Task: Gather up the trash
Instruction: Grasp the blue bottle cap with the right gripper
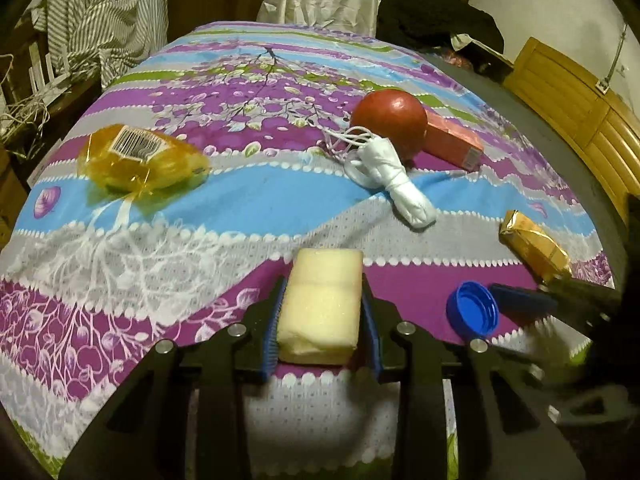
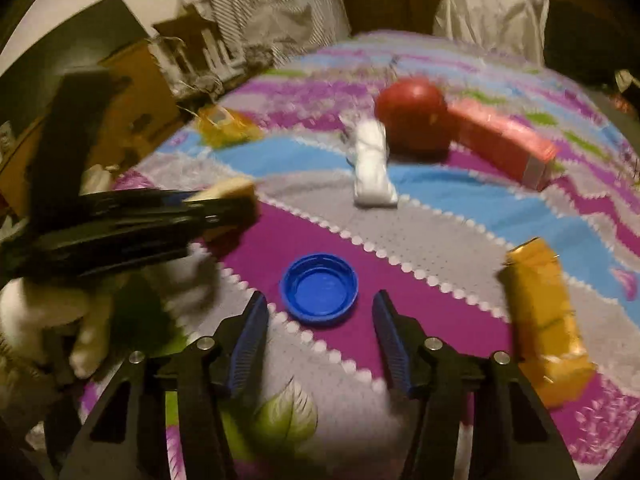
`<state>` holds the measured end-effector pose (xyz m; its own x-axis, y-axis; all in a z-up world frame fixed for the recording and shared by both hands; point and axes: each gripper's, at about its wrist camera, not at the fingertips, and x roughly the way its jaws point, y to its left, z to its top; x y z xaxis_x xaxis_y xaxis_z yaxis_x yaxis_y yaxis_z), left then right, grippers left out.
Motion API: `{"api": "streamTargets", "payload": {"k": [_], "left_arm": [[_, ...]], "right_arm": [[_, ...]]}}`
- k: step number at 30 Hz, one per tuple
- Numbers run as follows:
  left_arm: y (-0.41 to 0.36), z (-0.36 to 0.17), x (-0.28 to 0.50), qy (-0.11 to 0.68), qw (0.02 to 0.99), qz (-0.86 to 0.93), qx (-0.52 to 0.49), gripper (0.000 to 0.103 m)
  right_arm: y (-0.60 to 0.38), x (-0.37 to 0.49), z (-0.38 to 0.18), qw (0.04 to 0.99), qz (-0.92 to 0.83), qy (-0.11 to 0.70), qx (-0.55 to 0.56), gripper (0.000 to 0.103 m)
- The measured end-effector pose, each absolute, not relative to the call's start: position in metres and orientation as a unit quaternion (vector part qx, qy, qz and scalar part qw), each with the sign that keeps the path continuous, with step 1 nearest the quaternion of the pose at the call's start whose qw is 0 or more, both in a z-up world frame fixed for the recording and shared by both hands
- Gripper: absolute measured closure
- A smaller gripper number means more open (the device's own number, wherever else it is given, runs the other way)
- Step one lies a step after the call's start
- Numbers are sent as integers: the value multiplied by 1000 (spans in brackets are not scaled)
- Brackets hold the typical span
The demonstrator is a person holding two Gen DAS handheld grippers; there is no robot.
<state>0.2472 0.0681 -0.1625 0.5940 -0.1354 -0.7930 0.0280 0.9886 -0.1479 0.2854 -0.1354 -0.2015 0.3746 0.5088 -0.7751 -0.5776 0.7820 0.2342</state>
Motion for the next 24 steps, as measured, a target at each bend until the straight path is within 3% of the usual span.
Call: {"api": "streamTargets", "payload": {"k": [5,12,24], "left_arm": [[63,-161,244,443,894,-46,-50,71],[48,-137,217,397,916,-34,-36,71],[2,-46,131,249,968,-32,-16,71]], "right_arm": [[-128,286,-200,838,306,447,-62,62],[-143,264,-183,876,264,401,-37,63],[-215,159,-85,960,166,227,6,62]]}}
